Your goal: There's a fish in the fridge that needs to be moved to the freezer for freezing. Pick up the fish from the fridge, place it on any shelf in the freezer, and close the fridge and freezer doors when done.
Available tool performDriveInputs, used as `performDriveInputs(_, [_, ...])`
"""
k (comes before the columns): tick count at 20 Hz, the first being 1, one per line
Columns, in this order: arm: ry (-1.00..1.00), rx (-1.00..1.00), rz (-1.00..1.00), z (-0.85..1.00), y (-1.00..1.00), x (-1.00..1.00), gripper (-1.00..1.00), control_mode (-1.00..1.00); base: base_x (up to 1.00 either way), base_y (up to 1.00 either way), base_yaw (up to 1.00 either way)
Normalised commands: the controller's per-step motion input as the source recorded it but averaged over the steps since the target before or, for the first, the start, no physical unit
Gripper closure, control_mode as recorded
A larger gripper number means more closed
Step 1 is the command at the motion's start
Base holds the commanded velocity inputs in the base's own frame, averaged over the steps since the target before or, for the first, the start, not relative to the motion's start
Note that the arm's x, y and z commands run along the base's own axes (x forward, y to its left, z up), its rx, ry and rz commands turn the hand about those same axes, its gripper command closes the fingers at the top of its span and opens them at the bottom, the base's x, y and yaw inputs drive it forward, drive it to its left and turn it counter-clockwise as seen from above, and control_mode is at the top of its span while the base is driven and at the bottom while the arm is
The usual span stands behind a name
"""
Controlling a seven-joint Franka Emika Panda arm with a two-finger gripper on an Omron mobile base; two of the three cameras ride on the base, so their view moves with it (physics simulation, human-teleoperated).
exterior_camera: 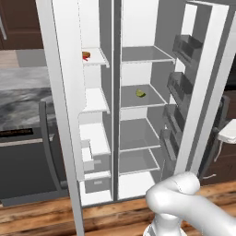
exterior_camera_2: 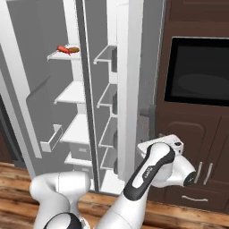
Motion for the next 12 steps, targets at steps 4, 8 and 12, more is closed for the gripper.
performDriveInputs(4, [0.00,0.00,0.30,-0.04,0.85,0.10,-1.00,-1.00,0.00,0.00,0.00])
performDriveInputs(8, [0.00,0.00,0.26,-0.11,0.99,0.16,-1.00,-1.00,0.00,0.00,0.00])
performDriveInputs(12, [0.00,0.00,0.22,-0.12,1.00,0.33,-1.00,-1.00,0.00,0.00,0.00])
